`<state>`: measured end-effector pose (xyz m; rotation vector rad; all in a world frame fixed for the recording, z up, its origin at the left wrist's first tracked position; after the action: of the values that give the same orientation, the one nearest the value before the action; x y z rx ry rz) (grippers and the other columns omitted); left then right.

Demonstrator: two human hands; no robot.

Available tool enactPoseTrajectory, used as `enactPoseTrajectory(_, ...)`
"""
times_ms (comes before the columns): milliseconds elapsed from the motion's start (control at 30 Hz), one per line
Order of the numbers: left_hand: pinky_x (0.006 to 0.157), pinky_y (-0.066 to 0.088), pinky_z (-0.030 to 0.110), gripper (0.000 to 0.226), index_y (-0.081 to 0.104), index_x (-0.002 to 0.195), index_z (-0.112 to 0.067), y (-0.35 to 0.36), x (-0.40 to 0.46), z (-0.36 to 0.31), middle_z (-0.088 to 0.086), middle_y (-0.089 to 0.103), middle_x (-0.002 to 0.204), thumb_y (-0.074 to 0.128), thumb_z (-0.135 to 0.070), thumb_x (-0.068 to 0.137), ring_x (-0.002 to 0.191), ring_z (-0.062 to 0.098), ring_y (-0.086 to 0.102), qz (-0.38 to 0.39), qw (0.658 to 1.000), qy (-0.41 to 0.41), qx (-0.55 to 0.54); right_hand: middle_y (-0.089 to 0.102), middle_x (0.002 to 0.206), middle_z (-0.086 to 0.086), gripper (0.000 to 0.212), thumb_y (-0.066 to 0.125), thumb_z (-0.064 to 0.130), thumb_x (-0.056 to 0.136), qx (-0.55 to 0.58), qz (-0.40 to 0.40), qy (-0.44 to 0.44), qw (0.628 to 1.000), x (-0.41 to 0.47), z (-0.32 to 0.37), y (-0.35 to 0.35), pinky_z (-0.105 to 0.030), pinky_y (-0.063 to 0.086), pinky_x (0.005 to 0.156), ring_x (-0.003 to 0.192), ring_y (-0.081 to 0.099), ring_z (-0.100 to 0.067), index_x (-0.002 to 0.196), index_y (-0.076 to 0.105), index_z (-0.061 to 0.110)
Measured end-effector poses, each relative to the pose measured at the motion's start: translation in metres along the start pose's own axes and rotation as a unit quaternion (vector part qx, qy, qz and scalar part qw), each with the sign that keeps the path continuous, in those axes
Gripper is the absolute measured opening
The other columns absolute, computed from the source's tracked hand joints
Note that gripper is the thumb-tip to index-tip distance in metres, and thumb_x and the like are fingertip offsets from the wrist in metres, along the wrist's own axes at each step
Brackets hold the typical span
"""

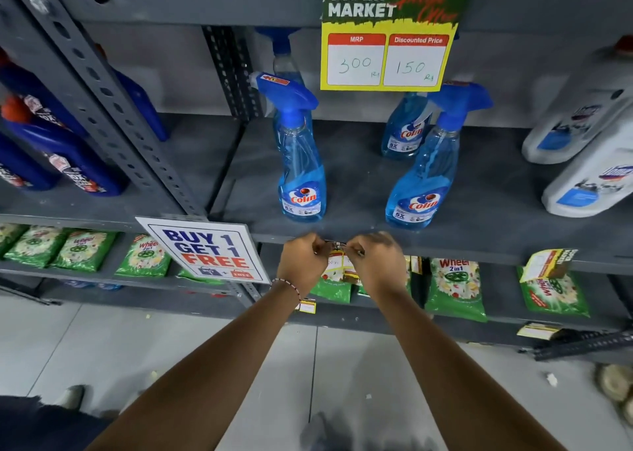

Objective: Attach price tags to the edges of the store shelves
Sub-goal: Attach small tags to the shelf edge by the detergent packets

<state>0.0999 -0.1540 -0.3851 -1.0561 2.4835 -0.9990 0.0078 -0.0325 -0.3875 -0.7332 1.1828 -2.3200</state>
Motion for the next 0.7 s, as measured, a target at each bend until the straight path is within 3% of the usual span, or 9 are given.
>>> enactPoseTrajectory(133, 0.062, 0.053, 0.033, 0.023, 0.064, 0.073, -0.012, -0.008, 0.005, 0.005, 0.009, 0.071, 0.072, 0.067, -0.033, 0.081, 0.068, 0.028, 0.064, 0.016, 0.998, -0.019, 0.05, 0.06, 0.079, -0.002, 0.023, 0.078, 0.023, 0.073, 0.022, -0.001, 0.012, 1.0, 0.003, -0.003, -0.008, -0.028, 0.038, 0.057, 0.08, 0.051, -0.021, 0.071, 0.058, 0.012)
enactPoseTrajectory(267, 0.061, 0.055, 0.036, 0.029, 0.057, 0.078, -0.015, -0.017, 0.011, 0.003, 0.007, 0.07, 0.073, 0.065, -0.043, 0.081, 0.068, 0.03, 0.064, 0.016, 0.992, -0.007, 0.122, 0.058, 0.08, -0.002, 0.022, 0.076, 0.021, 0.077, 0.049, 0.009, 0.016, 0.999, 0.006, -0.009, -0.01, -0.027, 0.036, 0.062, 0.08, 0.044, -0.016, 0.075, 0.056, 0.012)
enactPoseTrajectory(367, 0.058, 0.054, 0.036, 0.021, 0.049, 0.083, -0.019, -0.018, 0.012, -0.003, 0.007, 0.068, 0.073, 0.064, -0.034, 0.082, 0.067, 0.031, 0.063, 0.014, 0.989, 0.02, 0.147, 0.059, 0.079, -0.002, 0.021, 0.074, 0.02, 0.08, 0.065, 0.012, 0.012, 0.998, 0.005, -0.014, -0.01, -0.029, 0.039, 0.063, 0.08, 0.046, -0.016, 0.075, 0.055, 0.013)
enactPoseTrajectory(567, 0.055, 0.041, 0.031, 0.004, 0.057, 0.089, -0.015, -0.012, 0.004, -0.012, 0.007, 0.062, 0.097, 0.058, -0.013, 0.086, 0.076, 0.035, 0.065, -0.005, 0.967, 0.102, 0.232, 0.064, 0.088, -0.004, 0.007, 0.063, 0.013, 0.086, 0.063, -0.007, 0.024, 0.998, -0.003, -0.027, -0.028, -0.031, 0.048, 0.063, 0.086, 0.056, -0.022, 0.082, 0.059, 0.013)
enactPoseTrajectory(700, 0.058, 0.05, 0.035, 0.021, 0.063, 0.085, -0.017, 0.019, -0.003, -0.038, 0.004, 0.06, 0.099, 0.057, 0.002, 0.077, 0.081, 0.03, 0.063, 0.054, 0.962, 0.159, 0.216, 0.062, 0.095, -0.004, 0.007, 0.058, 0.009, 0.087, 0.065, -0.032, 0.065, 0.995, -0.008, -0.067, -0.065, -0.03, 0.049, 0.061, 0.082, 0.058, -0.022, 0.089, 0.061, 0.015)
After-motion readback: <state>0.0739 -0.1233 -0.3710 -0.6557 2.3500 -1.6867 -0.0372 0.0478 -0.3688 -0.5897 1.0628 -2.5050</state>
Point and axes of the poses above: each hand's wrist, its own x-axis towards the middle knuckle, its own y-axis out of the palm, z = x × y, the point moved 2 cm from there along x, towards the middle knuckle
